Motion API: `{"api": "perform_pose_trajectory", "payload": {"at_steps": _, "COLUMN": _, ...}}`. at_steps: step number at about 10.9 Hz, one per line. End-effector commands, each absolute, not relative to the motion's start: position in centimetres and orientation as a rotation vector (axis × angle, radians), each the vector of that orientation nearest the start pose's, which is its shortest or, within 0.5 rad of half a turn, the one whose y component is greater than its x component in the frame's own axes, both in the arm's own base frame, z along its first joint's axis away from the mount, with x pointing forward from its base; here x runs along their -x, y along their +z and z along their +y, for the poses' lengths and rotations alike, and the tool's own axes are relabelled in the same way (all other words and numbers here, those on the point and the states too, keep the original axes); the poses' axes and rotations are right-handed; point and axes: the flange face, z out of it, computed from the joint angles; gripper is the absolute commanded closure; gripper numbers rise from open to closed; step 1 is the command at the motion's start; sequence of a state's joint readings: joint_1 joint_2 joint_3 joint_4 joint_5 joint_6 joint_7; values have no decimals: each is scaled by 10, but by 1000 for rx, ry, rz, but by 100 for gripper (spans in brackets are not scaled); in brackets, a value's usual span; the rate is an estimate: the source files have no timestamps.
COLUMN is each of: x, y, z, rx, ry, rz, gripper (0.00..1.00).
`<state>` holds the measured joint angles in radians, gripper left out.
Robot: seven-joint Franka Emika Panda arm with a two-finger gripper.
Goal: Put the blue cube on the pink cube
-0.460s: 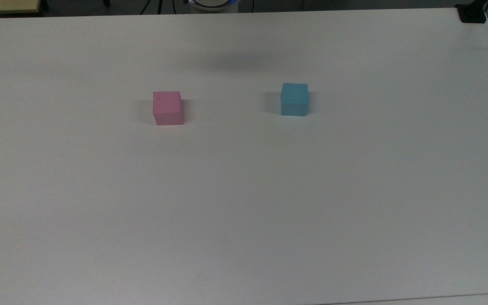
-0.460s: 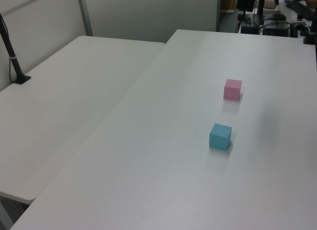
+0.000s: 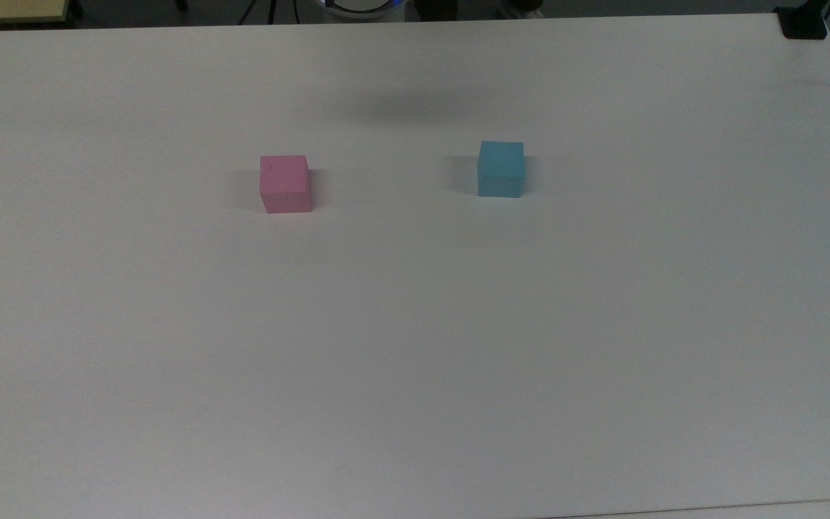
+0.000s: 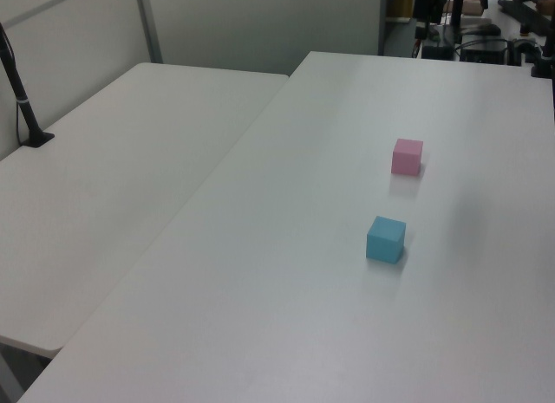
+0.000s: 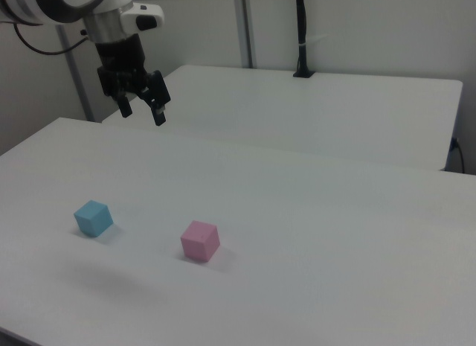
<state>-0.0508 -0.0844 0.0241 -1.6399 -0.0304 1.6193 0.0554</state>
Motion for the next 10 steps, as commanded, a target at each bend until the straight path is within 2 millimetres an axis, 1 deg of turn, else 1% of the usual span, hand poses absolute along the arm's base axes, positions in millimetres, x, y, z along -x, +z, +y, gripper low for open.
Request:
{"api": "perform_pose_trajectory", "payload": {"at_steps": 1, "x": -529, "y": 642, "z": -15, "rx": 3159, "ry": -80, "rz": 119, "gripper": 0}}
{"api": "perform_pose_trajectory", "payload": {"at_steps": 6, "x": -529, "y": 642, "z": -14, "rx": 3158, "ry": -78, "rz": 116, "gripper": 0}}
{"api": "perform_pose_trajectory", "payload": {"at_steps": 8, "x": -529, "y": 636, "z": -13, "rx": 3162, "ry": -61, "rz": 68, "gripper": 0}}
{"api": "perform_pose_trajectory", "payload": {"at_steps": 9, "x": -529, "y": 632, "z": -11, "rx": 3163, "ry": -31, "rz": -36, "gripper": 0}}
{"api": "perform_pose_trajectory", "payload": {"at_steps": 10, "x": -527, "y": 626, "z": -11, "rx": 3156, "ry": 29, "rz": -185, "gripper": 0}}
